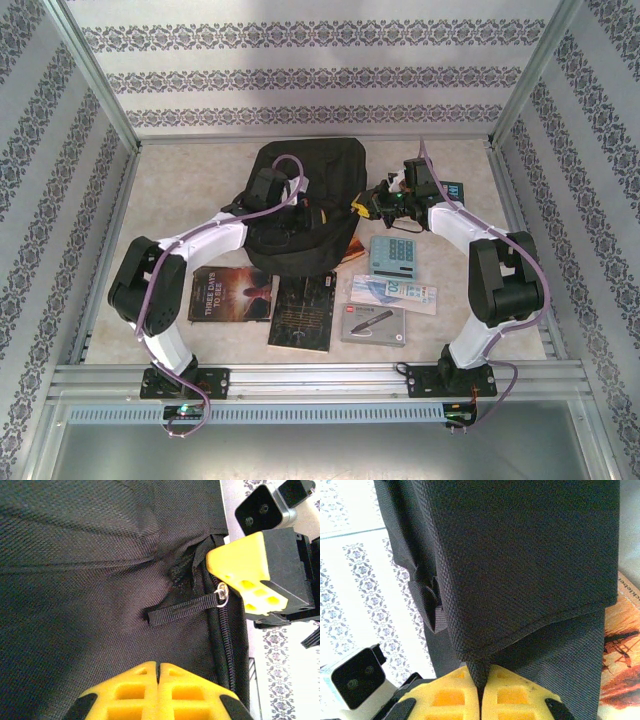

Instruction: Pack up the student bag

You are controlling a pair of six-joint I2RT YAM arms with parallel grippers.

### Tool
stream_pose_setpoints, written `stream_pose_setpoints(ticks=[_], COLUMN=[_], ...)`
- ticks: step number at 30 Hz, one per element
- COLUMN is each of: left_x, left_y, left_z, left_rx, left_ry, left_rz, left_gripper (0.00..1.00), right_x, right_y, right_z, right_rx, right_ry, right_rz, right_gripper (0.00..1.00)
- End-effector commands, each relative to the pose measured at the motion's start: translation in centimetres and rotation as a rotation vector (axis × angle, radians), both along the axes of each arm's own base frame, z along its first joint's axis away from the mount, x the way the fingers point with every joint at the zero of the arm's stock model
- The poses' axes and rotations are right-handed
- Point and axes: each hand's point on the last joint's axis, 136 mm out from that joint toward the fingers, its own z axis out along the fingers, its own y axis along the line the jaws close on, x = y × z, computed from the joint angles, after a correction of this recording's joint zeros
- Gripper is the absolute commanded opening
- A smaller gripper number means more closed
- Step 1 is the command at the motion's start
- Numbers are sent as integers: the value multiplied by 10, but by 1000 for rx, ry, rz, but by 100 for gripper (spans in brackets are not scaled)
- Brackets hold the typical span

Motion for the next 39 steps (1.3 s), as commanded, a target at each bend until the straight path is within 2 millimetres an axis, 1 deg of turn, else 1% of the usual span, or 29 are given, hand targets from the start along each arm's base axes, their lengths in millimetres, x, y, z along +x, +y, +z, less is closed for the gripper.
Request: stream_pose_setpoints(ticks=[1,2,3,4,5,6,9,13,16,20,23,27,30,33,37,39], left_x=[6,6,6,8,9,10,9,4,8,19,27,34,34,33,29,27], left_y=[2,0,-2,-3,-5,-2,5,11,6,-2,-11,-22,-24,-13,15,28], left_z=[23,21,19,17,18,18,24,26,28,31,36,56,71,72,68,71], left_rx=[-37,-42,-54,-78,-103,-129,-196,-246,-324,-427,-501,-558,-566,-535,-492,-483], left_ry=[-32,-1,42,90,124,166,245,309,316,301,289,242,203,190,180,163], left_rz=[37,39,49,71,99,149,260,331,337,331,307,255,234,256,320,342], left_gripper=[0,1,11,24,34,39,47,55,60,61,59,56,49,44,43,44], right_x=[3,2,3,3,3,3,4,9,12,11,7,4,3,3,3,2], right_y=[-2,1,2,5,6,8,11,14,16,22,27,35,36,34,30,30], right_z=[24,26,30,36,40,45,56,76,89,103,105,106,104,103,103,105], right_rx=[18,38,57,75,85,97,164,262,333,403,414,418,415,406,396,393], right_ry=[-74,-83,-95,-121,-141,-160,-197,-244,-271,-304,-308,-308,-308,-309,-312,-316], right_rz=[5,12,16,23,30,36,32,15,8,23,37,57,56,55,54,58], right_gripper=[0,0,0,0,0,0,0,0,0,0,0,0,0,0,0,0])
